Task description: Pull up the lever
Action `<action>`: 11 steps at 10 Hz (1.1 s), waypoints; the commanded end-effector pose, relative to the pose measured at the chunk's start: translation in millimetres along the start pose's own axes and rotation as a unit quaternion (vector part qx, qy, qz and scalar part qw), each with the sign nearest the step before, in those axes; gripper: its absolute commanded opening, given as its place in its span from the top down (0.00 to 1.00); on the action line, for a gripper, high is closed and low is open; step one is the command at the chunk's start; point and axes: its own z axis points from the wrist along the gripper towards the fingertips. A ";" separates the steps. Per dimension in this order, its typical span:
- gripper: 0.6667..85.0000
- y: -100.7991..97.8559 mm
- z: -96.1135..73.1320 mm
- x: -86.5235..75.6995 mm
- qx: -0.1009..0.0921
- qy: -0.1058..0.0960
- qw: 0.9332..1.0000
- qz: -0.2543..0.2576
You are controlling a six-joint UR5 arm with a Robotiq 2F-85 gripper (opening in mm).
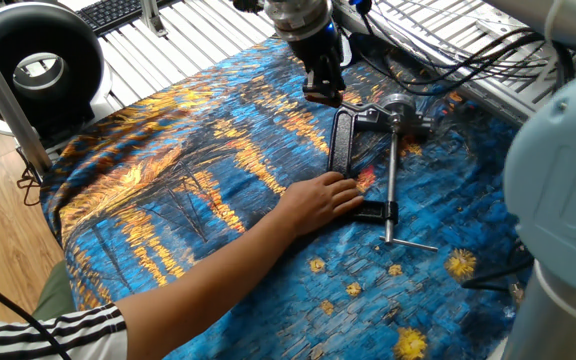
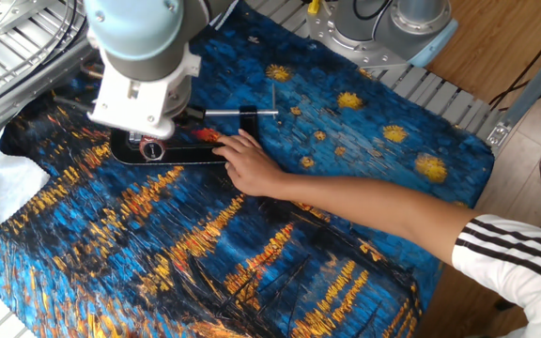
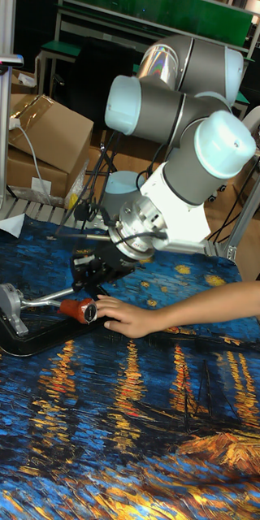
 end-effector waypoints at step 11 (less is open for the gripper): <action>1.00 89.9 -32.0 -72.6 -0.193 -0.131 0.958 0.169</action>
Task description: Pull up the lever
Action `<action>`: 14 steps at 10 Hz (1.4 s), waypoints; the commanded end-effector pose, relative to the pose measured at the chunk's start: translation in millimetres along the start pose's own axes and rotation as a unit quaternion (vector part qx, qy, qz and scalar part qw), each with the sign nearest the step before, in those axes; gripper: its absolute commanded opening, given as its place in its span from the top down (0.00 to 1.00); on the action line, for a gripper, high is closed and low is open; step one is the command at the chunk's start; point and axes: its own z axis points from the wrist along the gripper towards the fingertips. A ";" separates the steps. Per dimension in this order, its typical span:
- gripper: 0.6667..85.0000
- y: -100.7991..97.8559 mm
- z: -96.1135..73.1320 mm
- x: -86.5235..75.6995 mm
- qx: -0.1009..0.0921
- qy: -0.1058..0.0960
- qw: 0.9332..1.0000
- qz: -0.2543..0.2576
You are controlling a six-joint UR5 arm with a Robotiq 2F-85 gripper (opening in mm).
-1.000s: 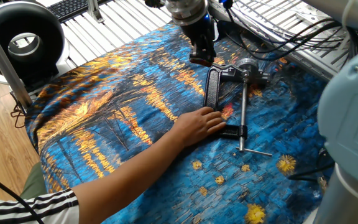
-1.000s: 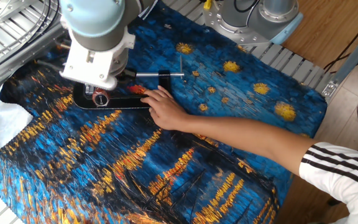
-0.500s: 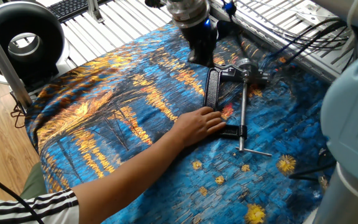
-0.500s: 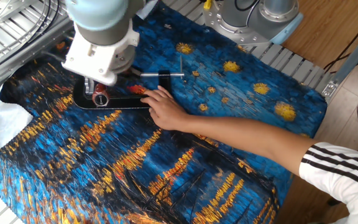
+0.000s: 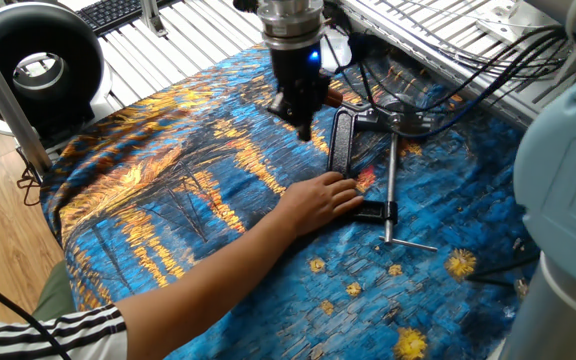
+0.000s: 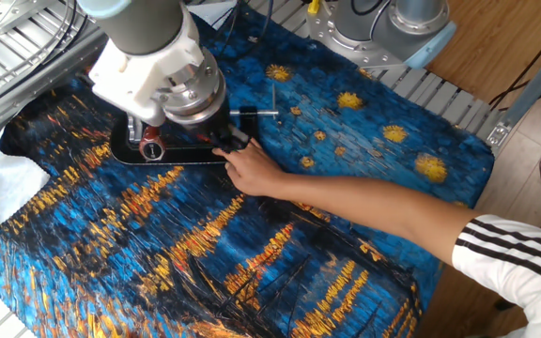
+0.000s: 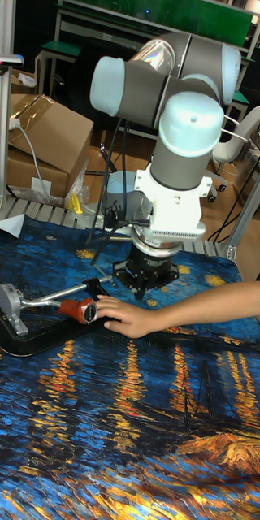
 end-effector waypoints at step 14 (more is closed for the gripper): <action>1.00 -44.2 -10.5 -47.3 0.093 -0.086 0.989 -0.082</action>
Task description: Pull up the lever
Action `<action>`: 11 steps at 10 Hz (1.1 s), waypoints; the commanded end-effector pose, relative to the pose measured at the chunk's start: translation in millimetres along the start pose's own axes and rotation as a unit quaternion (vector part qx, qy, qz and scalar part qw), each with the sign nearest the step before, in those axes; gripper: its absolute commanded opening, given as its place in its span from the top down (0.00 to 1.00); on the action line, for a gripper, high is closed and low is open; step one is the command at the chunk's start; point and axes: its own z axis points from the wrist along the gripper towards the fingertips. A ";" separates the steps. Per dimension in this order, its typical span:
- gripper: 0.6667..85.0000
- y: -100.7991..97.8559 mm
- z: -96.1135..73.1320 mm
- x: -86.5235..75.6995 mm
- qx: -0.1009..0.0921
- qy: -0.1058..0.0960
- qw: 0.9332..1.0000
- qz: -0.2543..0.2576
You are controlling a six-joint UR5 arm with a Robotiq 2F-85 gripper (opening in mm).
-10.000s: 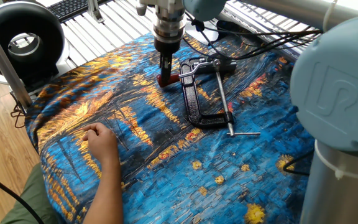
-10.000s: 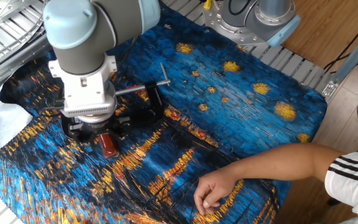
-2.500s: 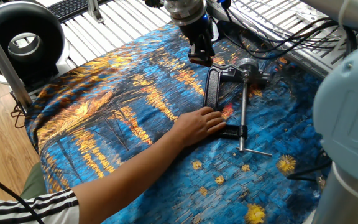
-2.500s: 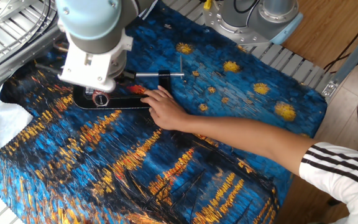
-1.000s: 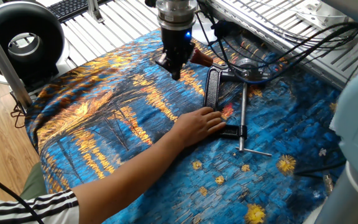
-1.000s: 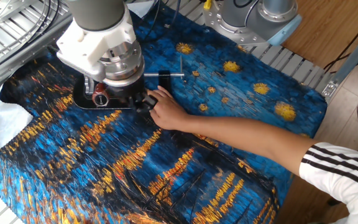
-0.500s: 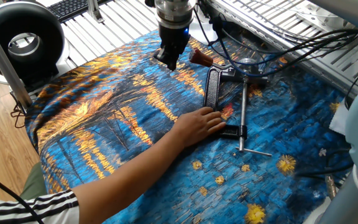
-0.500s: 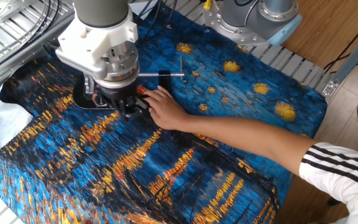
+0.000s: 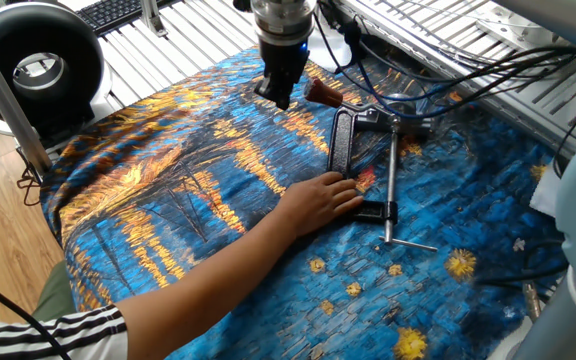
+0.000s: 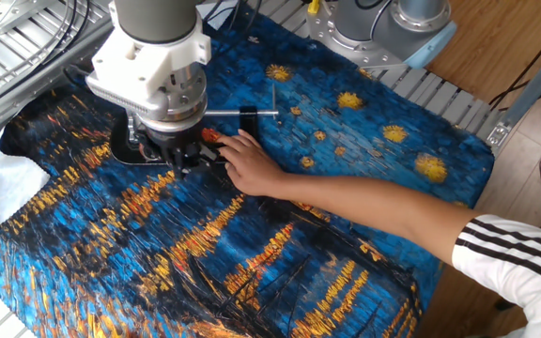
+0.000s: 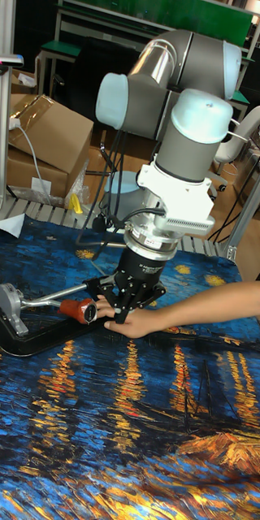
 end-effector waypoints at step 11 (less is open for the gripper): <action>1.00 -25.7 28.8 27.1 0.061 0.105 0.988 -0.091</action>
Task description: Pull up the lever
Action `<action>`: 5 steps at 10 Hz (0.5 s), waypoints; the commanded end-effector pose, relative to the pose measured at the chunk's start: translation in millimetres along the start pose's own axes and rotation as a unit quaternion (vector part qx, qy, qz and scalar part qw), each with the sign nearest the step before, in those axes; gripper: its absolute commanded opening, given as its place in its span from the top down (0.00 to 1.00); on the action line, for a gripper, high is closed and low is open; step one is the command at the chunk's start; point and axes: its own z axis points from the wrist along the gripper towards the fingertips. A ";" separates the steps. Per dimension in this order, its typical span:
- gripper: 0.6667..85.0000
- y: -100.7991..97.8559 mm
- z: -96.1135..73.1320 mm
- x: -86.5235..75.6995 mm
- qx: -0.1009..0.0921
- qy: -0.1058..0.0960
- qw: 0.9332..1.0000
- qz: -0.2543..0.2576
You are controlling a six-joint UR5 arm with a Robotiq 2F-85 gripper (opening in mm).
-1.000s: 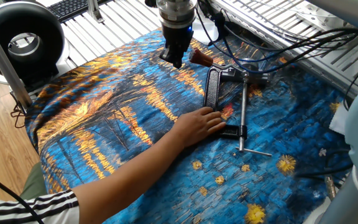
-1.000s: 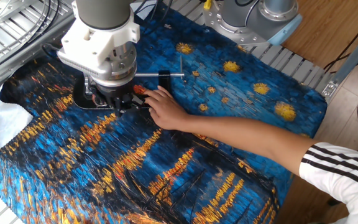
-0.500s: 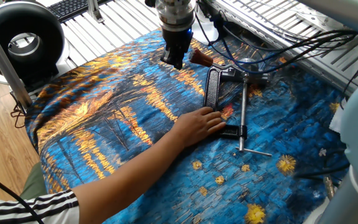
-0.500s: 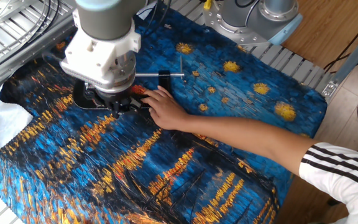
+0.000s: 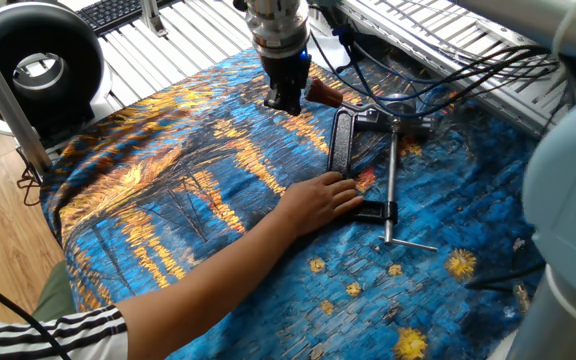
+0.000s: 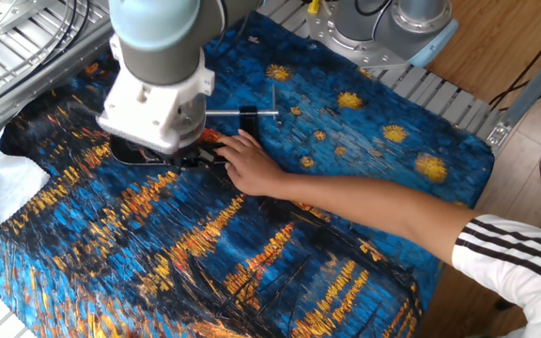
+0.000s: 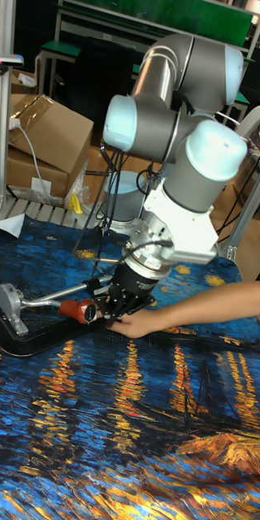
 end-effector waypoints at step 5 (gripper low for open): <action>1.00 6.5 -6.4 -3.4 -0.005 0.012 1.000 -0.005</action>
